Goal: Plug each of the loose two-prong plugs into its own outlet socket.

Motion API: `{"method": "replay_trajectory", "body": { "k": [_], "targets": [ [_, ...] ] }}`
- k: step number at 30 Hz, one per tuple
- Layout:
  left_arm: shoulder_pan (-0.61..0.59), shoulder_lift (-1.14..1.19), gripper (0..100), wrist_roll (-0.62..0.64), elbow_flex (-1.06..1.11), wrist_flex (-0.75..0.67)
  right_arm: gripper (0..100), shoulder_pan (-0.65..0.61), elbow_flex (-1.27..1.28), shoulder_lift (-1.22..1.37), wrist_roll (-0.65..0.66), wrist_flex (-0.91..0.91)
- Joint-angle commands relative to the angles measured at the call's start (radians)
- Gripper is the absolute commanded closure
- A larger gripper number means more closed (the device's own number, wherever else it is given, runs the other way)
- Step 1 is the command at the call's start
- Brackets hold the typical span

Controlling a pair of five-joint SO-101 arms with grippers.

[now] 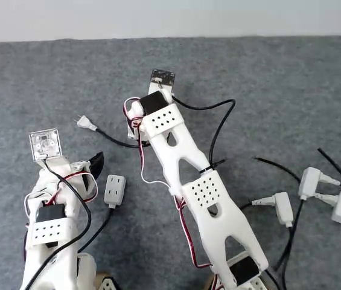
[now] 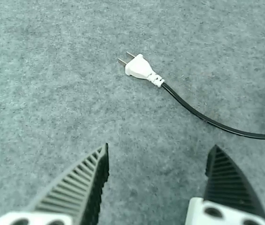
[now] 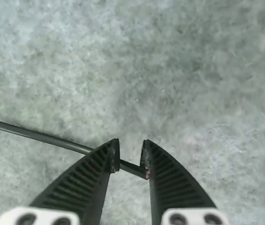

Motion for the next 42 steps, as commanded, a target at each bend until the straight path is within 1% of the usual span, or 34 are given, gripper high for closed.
{"method": "replay_trajectory", "body": {
  "k": [1, 6, 9, 18, 23, 26, 30, 32, 37, 39, 40, 41, 42],
  "targets": [
    [-0.006, -0.025, 69, -0.008, -0.015, -0.028, 92.3, -0.018, -0.026, -0.065, 0.011, 0.047],
    [-0.006, -0.025, 69, -0.008, -0.015, -0.028, 92.7, -0.012, -0.026, -0.065, 0.011, 0.047],
    [-0.018, -0.025, 69, -0.008, -0.015, -0.029, 99.0, -0.012, -0.028, -0.065, 0.011, 0.045],
    [-0.025, -0.025, 69, -0.008, -0.015, -0.029, 99.1, -0.013, -0.028, -0.068, 0.017, 0.045],
    [-0.026, -0.025, 69, -0.008, -0.015, -0.029, 98.4, -0.033, -0.032, -0.076, 0.077, 0.045],
    [-0.032, -0.025, 69, -0.008, -0.019, -0.031, 93.9, -0.073, -0.032, -0.076, 0.094, 0.047],
    [-0.123, -0.025, 69, -0.002, -0.056, -0.031, 84.6, -0.130, -0.035, -0.073, 0.089, 0.044],
    [-0.157, -0.025, 69, 0.000, -0.070, -0.029, 83.1, -0.133, -0.035, -0.067, 0.087, 0.042],
    [-0.172, -0.032, 69, 0.002, -0.071, -0.029, 87.9, -0.079, -0.032, -0.067, 0.087, 0.044],
    [-0.172, -0.032, 69, 0.002, -0.071, -0.031, 90.8, -0.087, -0.034, -0.067, 0.094, 0.044],
    [-0.173, -0.032, 69, 0.002, -0.071, -0.031, 91.6, -0.102, -0.034, -0.067, 0.104, 0.044],
    [-0.173, -0.032, 69, 0.002, -0.071, -0.031, 92.1, -0.125, -0.035, -0.067, 0.150, 0.042],
    [-0.175, -0.032, 69, 0.002, -0.073, -0.031, 92.2, -0.154, -0.035, -0.068, 0.238, 0.042]
  ]
}}
